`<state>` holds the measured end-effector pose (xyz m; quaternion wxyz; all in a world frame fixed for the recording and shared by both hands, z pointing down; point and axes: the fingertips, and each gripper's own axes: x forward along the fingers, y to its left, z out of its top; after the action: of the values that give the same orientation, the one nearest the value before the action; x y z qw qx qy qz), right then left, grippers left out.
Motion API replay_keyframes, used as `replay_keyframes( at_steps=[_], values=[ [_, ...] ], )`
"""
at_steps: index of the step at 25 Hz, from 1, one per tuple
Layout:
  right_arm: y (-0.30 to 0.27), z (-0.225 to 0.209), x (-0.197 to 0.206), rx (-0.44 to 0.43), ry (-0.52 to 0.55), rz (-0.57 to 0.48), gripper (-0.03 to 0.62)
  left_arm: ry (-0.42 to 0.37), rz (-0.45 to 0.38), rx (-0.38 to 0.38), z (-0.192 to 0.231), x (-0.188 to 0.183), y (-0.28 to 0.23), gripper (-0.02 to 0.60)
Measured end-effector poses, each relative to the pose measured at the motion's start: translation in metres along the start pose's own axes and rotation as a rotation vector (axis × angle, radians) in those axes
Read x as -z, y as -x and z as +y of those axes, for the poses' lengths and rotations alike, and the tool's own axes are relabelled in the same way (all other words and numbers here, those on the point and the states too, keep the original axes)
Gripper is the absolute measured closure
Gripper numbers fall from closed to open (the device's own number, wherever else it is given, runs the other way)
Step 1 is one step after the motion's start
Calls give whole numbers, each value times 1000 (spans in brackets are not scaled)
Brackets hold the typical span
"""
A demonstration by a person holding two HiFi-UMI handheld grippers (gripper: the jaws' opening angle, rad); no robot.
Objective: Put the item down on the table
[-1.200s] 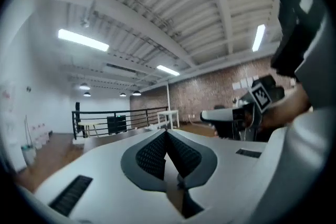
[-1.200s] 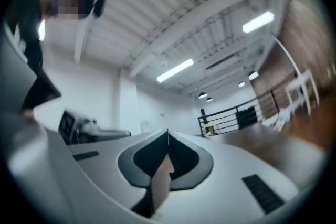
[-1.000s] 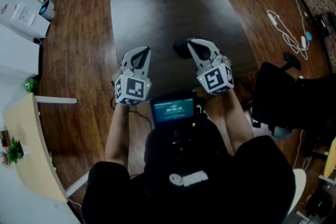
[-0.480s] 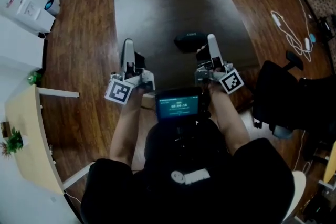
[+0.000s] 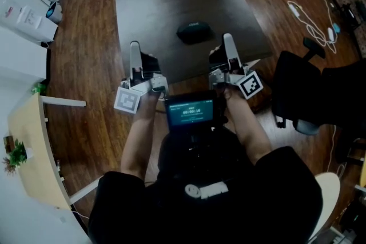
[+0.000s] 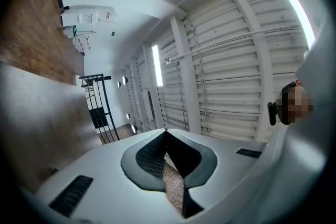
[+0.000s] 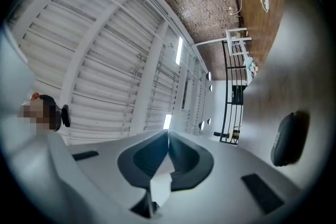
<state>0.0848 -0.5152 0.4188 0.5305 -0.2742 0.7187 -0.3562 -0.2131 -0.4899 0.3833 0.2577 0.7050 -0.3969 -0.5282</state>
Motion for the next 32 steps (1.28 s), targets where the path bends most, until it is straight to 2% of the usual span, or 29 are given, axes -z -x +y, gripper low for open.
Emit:
replay_keyframes(
  at_steps=[3, 4, 5, 6, 7, 11, 13, 16, 17, 19, 20, 22, 26, 32],
  values=[
    [19, 15, -6, -6, -6, -4, 591, -6, 8, 14, -19, 11, 15, 581],
    [24, 23, -4, -9, 26, 22, 591, -43, 43, 17, -26, 16, 21, 581],
    [27, 31, 2, -11, 97, 77, 591, -113, 100, 17, -33, 24, 27, 581],
    [32, 39, 11, -7, 215, 166, 591, -212, 176, 10, -37, 33, 34, 581],
    [38, 44, 21, 2, 382, 283, 591, -339, 264, -4, -39, 43, 43, 581],
    [84, 48, 49, 29, 1244, 776, 591, -967, 666, -52, -44, 79, 81, 581],
    [117, 46, 55, -28, 1576, 1001, 591, -1245, 901, -22, -49, 96, 109, 581],
    [172, 40, 58, -130, 1918, 1326, 591, -1607, 1230, 84, -52, 119, 158, 581],
    [188, 41, 57, -155, 1984, 1409, 590, -1709, 1320, 112, -52, 123, 174, 581],
    [214, 47, 58, -191, 2046, 1507, 589, -1870, 1459, 138, -51, 125, 203, 581],
    [224, 52, 59, -204, 2056, 1531, 589, -1922, 1506, 137, -51, 124, 214, 581],
    [241, 58, 62, -223, 2071, 1566, 589, -1966, 1560, 129, -53, 123, 234, 581],
    [262, 68, 71, -255, 2066, 1590, 571, -1983, 1594, 131, -61, 121, 261, 581],
    [277, 80, 85, -276, 2038, 1602, 562, -1971, 1602, 177, -70, 124, 278, 581]
  ],
)
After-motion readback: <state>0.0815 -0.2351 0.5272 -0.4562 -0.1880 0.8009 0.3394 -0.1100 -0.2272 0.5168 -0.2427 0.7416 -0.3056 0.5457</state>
